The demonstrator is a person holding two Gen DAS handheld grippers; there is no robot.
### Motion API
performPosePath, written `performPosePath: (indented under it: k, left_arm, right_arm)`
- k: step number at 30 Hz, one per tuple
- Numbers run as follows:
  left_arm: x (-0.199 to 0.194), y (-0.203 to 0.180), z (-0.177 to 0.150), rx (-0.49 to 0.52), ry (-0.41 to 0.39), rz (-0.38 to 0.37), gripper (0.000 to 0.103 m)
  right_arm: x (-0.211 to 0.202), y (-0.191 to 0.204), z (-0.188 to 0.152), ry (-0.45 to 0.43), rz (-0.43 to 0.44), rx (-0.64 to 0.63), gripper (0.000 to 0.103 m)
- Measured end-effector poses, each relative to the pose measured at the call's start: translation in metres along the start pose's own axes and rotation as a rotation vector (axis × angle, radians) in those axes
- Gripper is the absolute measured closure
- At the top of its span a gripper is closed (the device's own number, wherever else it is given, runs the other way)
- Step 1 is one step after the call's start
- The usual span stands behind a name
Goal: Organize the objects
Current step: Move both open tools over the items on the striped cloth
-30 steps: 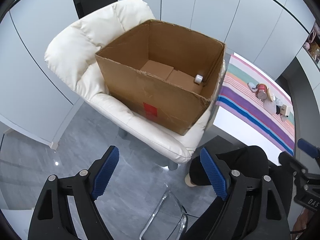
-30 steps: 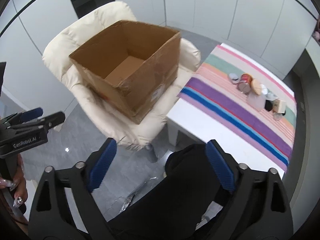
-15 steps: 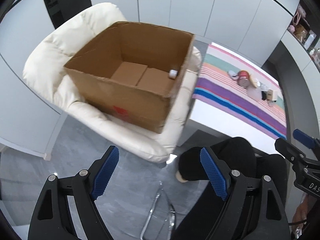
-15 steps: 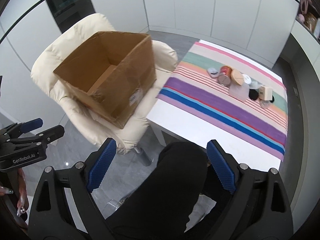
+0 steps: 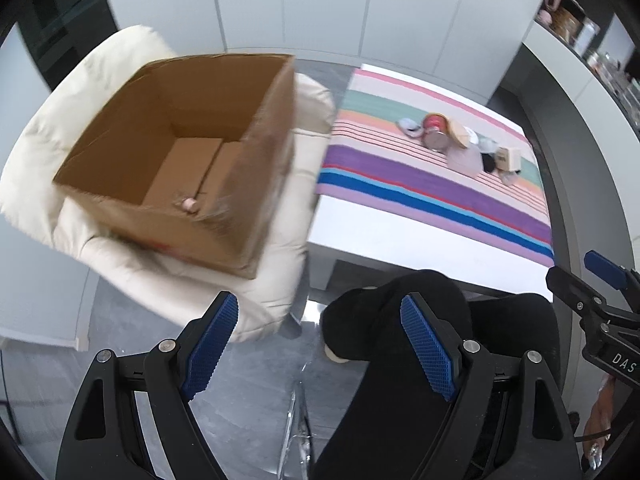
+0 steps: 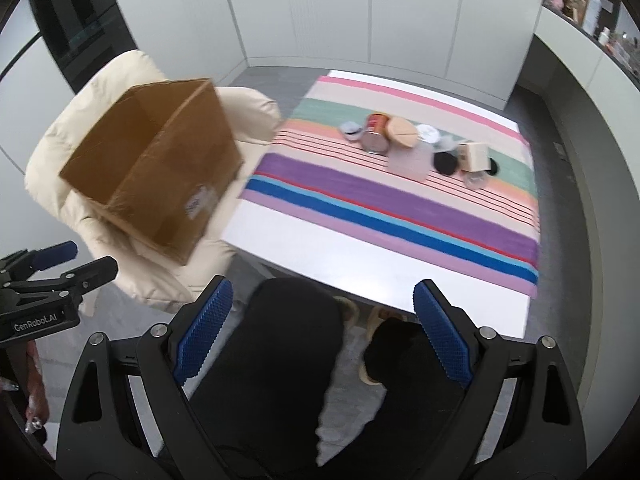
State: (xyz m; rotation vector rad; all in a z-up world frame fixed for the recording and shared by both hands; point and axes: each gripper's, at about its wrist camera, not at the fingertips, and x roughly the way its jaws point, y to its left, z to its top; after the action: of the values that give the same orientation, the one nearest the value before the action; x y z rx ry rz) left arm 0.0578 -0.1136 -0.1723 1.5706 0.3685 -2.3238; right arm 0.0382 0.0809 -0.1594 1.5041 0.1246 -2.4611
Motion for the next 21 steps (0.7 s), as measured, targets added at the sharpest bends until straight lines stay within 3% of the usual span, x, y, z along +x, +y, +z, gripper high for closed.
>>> performPosePath:
  k: [21]
  left_arm:
    - [0.048,-0.127,0.036,0.155,0.049,-0.08,0.019]
  right_arm:
    - [0.02,-0.15,-0.016,0.016,-0.098,0.215,0.009]
